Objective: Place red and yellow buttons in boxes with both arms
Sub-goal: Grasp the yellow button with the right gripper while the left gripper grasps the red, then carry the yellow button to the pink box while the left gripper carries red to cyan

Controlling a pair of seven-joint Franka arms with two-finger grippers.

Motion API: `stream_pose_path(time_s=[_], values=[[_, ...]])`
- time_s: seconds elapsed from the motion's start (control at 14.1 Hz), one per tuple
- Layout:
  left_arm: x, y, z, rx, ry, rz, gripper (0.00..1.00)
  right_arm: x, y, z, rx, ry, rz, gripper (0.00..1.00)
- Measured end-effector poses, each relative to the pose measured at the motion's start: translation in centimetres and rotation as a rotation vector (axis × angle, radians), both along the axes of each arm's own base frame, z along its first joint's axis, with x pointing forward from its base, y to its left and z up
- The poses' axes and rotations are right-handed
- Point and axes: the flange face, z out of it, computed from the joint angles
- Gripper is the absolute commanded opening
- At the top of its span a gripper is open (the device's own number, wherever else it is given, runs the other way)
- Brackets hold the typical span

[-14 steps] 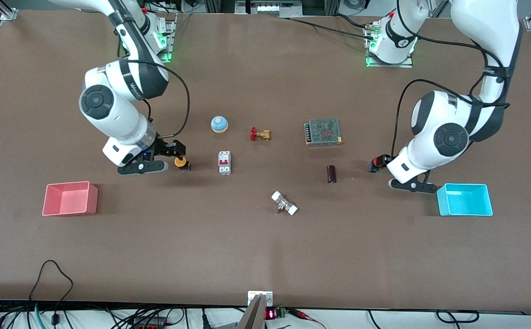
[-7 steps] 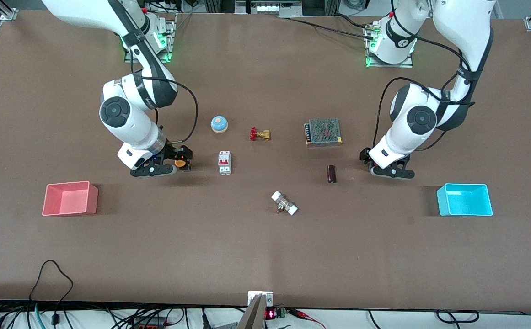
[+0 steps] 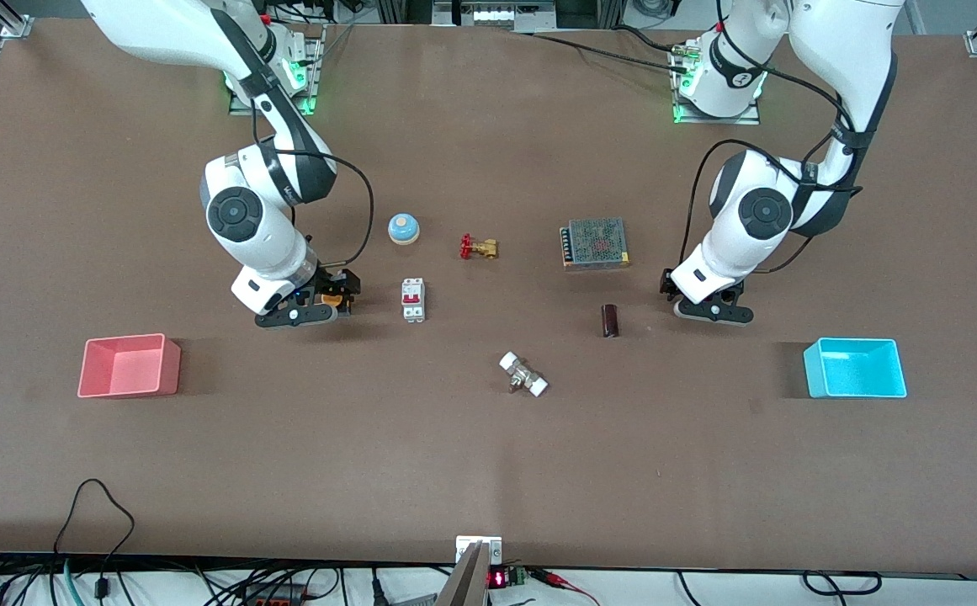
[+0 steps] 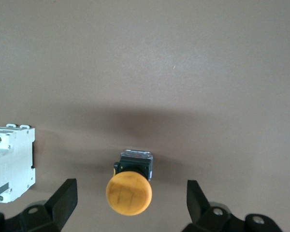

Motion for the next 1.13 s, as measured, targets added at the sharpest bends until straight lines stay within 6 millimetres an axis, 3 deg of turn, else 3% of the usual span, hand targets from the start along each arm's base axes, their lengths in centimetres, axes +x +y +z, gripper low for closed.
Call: stream_pose_path(time_s=[0.21,0.35,0.71,0.92,1.13], values=[[-0.1,0.1,-0.8,-0.002,-0.005,0.001,0.47,-0.1,0.4,-0.4,0.002,-0.001,0.006,0.97],[-0.1,0.2,-1.0,-0.001,-0.003,0.003,0.34,-0.1,0.4,-0.9,0.0,-0.004,0.011,0.8],[1.0,1.8,0.2,-0.007,-0.042,0.032,0.27,-0.1,0.4,-1.4,-0.007,-0.006,0.021,0.58],[4.1,5.8,4.4,-0.005,-0.083,0.05,0.27,-0.1,0.4,-1.5,-0.015,-0.009,0.031,0.37],[8.0,11.8,11.6,0.021,-0.018,0.076,0.27,-0.1,0.4,-1.5,-0.018,-0.012,0.037,0.25]])
